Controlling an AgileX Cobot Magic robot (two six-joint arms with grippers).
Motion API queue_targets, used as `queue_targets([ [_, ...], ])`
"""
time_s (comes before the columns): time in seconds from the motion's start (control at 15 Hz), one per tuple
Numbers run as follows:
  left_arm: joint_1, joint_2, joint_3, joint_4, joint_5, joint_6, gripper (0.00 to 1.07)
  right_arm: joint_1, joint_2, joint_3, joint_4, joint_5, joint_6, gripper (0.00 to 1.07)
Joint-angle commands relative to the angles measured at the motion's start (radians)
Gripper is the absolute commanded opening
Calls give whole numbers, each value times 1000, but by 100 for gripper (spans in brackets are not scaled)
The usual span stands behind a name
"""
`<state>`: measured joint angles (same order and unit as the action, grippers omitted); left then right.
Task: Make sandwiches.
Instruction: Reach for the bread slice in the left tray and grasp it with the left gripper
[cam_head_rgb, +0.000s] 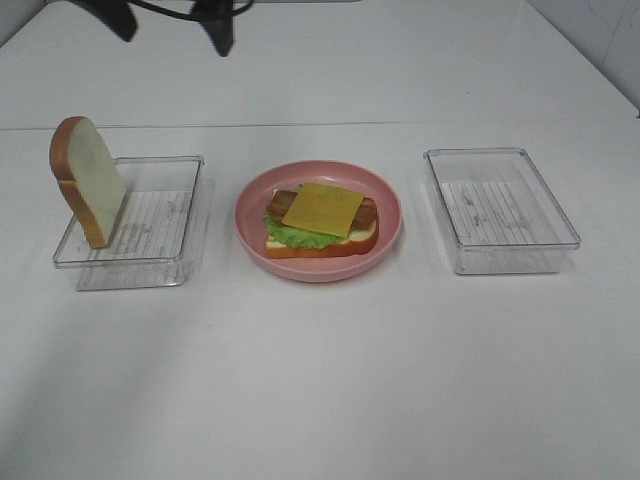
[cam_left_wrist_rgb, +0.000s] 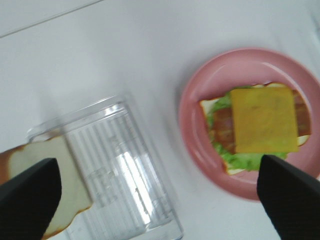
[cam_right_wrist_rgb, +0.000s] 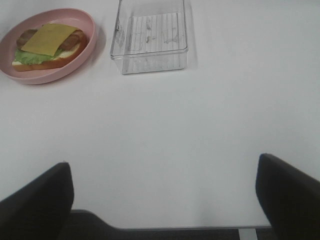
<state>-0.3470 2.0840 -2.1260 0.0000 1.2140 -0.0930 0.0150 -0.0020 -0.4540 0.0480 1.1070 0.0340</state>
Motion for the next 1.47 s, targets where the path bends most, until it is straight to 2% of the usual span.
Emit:
queue_targets([
  [0.07, 87, -68, 93, 7, 105, 1, 100, -3, -27, 4, -1, -8, -4, 94],
  [0.2, 194, -75, 133, -30, 105, 13, 100, -3, -27, 4, -1, -8, -4, 94],
  [0.33, 244, -59, 134, -36, 105, 17, 100, -3, -27, 4, -1, -8, -4, 94],
  [0.47, 257, -23, 134, -47, 105, 37, 100, -3, -27, 4, -1, -8, -4, 94],
  [0.87, 255, 138, 133, -55, 105, 41, 98, -3, -27, 4, -1, -8, -4, 94],
  [1.27, 256, 217, 131, -58, 105, 63, 97, -3, -27, 4, -1, -8, -4, 94],
  [1.33, 256, 220, 131, -58, 105, 63, 95, -3, -27, 4, -1, -8, -4, 94],
  [1.4, 256, 223, 131, -58, 105, 63, 88, -3, -27, 4, -1, -8, -4, 94],
  [1.47, 256, 223, 131, -58, 105, 63, 84, -3, -27, 4, -1, -8, -4, 94],
])
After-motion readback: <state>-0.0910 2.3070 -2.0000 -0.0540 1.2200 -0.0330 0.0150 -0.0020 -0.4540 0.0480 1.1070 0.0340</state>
